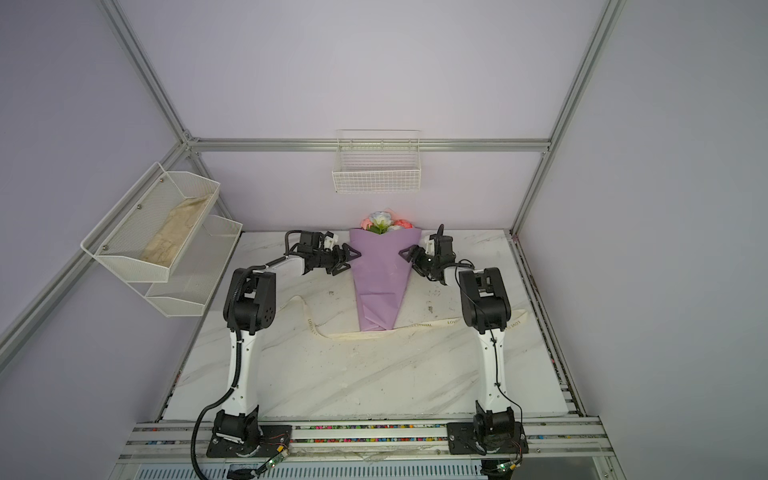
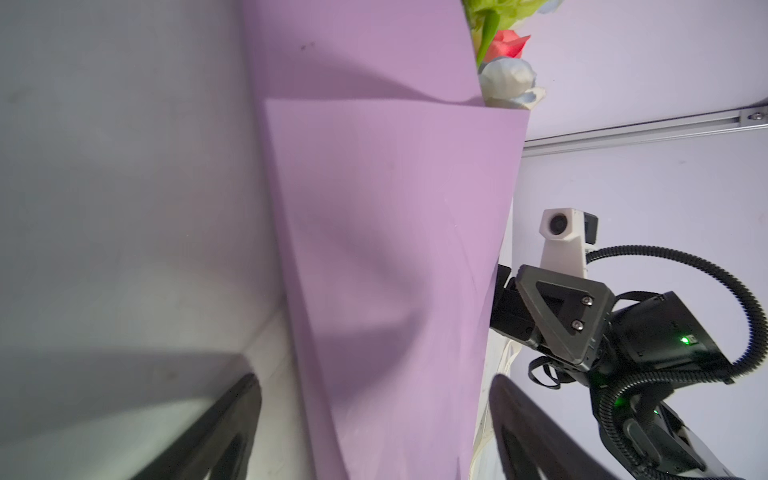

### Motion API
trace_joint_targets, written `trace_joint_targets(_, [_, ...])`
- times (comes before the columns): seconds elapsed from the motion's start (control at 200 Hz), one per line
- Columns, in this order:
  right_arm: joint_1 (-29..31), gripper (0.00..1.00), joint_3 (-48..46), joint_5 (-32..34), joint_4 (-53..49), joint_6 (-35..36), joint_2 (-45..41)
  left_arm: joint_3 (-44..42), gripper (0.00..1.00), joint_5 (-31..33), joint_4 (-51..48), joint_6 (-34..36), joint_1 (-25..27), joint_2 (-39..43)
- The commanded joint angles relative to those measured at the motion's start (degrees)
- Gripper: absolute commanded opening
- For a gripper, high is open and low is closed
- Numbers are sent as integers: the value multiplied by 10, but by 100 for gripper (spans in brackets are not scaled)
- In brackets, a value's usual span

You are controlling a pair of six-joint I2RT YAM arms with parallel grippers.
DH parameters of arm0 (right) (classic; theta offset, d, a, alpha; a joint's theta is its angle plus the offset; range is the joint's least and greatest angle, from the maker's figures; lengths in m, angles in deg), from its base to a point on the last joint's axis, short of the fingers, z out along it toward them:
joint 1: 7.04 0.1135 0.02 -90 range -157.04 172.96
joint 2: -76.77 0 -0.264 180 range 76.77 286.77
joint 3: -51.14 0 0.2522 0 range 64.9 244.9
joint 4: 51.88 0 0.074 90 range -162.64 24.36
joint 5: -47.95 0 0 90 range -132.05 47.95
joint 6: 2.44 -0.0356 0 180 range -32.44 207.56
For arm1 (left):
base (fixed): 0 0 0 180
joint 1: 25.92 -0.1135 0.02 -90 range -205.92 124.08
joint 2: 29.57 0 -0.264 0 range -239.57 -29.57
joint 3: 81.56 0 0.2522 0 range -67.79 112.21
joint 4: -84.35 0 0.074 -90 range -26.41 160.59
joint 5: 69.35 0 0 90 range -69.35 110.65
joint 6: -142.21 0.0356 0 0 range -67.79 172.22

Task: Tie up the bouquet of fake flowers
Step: 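Move both grippers to the cone's wide top, one on each side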

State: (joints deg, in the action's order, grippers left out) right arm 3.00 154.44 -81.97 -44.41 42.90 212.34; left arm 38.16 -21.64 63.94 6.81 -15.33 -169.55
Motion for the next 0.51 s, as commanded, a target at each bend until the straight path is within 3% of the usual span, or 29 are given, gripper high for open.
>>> trace_joint_targets(0.0, [3, 72, 23, -19, 23, -39, 51, 79, 79, -13, -7, -25, 15, -50])
trace_joint_targets(0.235, [5, 67, 81, -59, 75, -78, 117, 159, 63, -13, 0, -56, 24, -117])
trace_joint_targets(0.5, [7, 48, 138, -89, 108, -113, 151, 182, 35, 1, 38, -74, 24, -129])
